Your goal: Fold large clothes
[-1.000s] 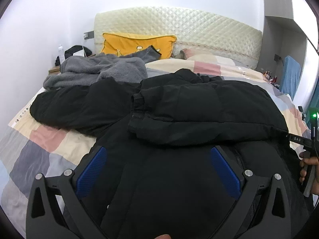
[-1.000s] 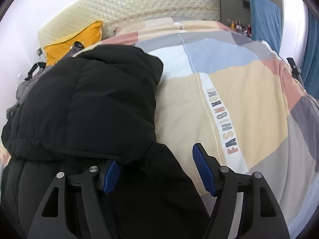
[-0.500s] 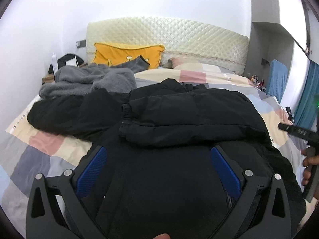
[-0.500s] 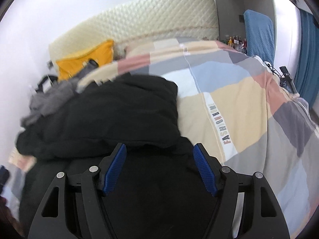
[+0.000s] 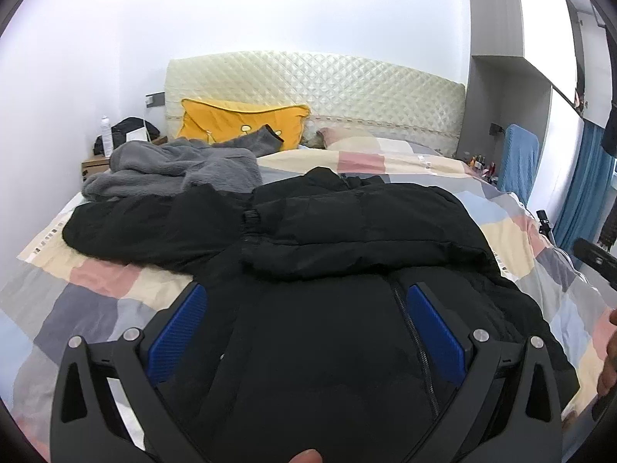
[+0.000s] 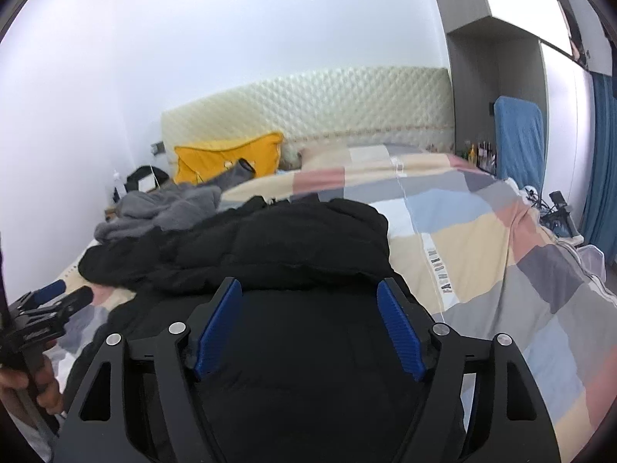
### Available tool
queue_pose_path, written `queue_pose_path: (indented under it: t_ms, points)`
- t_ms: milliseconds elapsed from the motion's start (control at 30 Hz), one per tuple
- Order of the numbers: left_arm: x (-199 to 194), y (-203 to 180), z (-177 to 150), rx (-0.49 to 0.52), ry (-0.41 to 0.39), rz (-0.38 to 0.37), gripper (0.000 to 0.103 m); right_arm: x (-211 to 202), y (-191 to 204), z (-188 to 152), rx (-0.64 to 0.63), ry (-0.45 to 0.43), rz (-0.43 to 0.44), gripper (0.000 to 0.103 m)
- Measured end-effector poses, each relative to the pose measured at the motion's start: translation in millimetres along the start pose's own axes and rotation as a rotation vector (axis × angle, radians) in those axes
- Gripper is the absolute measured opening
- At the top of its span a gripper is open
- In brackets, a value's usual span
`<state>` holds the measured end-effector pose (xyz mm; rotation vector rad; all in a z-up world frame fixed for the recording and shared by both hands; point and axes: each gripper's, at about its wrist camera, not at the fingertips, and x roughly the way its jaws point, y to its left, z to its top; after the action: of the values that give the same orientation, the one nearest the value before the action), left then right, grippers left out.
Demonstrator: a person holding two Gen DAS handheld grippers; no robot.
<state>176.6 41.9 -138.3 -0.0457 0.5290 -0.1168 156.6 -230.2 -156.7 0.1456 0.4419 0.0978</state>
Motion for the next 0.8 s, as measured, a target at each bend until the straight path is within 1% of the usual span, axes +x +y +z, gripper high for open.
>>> queue_pose_path:
  t_ms: [67, 133, 167, 233, 300, 333, 433, 533, 633, 700, 800]
  points:
    - [-5, 2, -3, -0.005, -0.004, 0.0, 0.103, -11, 1, -5, 0.008, -0.005, 0.016, 0.075]
    - [-9, 5, -5, -0.006, -0.005, 0.006, 0.103, -24, 5, -11, 0.001, -0.024, 0.025, 0.081]
    - [-10, 5, -6, -0.005, -0.007, 0.006, 0.103, -31, 8, -13, -0.009, -0.034, 0.027, 0.082]
    - [-12, 6, -6, -0.009, -0.009, -0.001, 0.103, -45, 14, -17, -0.032, -0.062, 0.016, 0.082]
    - [-12, 5, -7, -0.008, -0.011, -0.01, 0.103, -55, 17, -22, -0.034, -0.087, -0.016, 0.083]
    - [-12, 6, -7, -0.01, -0.011, -0.009, 0.103, -61, 17, -26, -0.027, -0.104, -0.023, 0.086]
    - [-11, 6, -7, -0.027, -0.005, -0.019, 0.103, -70, 17, -32, -0.014, -0.122, -0.019, 0.102]
    - [-5, 9, -4, -0.038, 0.026, -0.033, 0.103, -71, 17, -32, -0.027, -0.139, -0.01, 0.103]
    - [0, 18, 5, -0.062, 0.058, -0.052, 0.103, -63, 18, -33, -0.03, -0.109, 0.0, 0.103]
    - [1, 28, 17, -0.082, 0.074, -0.053, 0.103, -58, 19, -34, -0.038, -0.094, -0.001, 0.103]
    - [-5, 46, 39, -0.093, 0.067, -0.04, 0.103, -61, 20, -36, -0.041, -0.095, 0.006, 0.103]
